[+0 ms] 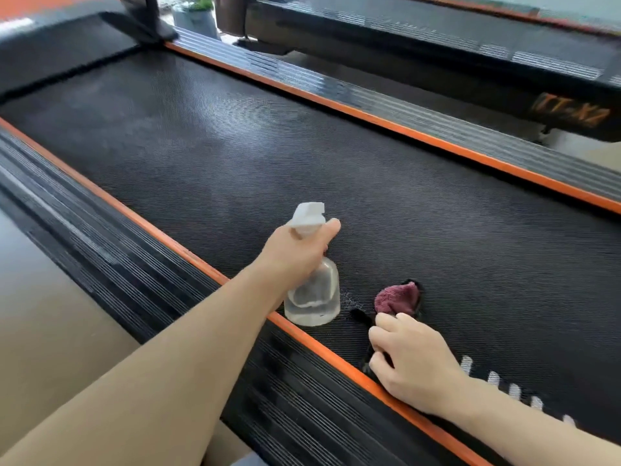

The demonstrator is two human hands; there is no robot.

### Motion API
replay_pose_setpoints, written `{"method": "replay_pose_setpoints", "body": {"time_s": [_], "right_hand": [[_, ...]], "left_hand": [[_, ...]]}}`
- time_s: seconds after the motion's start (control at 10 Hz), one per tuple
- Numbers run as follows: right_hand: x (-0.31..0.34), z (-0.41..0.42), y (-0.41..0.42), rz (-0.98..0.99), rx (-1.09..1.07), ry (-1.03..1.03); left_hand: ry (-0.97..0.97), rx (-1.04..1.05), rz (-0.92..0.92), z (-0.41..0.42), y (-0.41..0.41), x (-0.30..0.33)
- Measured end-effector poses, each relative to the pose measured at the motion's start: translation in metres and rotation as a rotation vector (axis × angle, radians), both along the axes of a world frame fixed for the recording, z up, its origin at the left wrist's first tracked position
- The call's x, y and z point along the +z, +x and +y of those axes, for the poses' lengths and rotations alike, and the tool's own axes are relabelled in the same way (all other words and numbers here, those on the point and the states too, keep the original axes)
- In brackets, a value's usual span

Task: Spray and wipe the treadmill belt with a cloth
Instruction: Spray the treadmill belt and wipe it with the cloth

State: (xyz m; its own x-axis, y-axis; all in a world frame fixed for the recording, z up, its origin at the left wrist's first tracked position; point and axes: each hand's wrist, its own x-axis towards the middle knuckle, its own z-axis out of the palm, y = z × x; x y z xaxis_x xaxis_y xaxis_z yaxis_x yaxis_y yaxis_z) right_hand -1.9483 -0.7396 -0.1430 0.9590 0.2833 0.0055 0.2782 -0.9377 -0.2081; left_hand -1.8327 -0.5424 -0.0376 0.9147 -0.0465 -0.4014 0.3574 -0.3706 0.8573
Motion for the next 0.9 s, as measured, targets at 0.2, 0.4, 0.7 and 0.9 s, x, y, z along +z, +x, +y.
{"method": "replay_pose_setpoints", "body": {"time_s": [0.2,0.4,0.7,0.9], "right_hand": [[-0.001,-0.003,0.003,-0.031,0.040,0.032],[-0.013,0.012,0.099,-0.124,0.177,-0.019],[-0.023,0.078,0.298,-0.075,0.075,-0.142],[-0.016,0.060,0.229,-0.113,0.032,-0.065]], "left_hand": [[0.016,0.028,-0.004,0.007,0.006,-0.007],[0.099,0.031,-0.198,0.030,0.000,-0.024],[0.085,0.215,-0.367,0.039,-0.031,-0.080],[0.213,0.241,-0.352,0.039,-0.031,-0.084]]}}
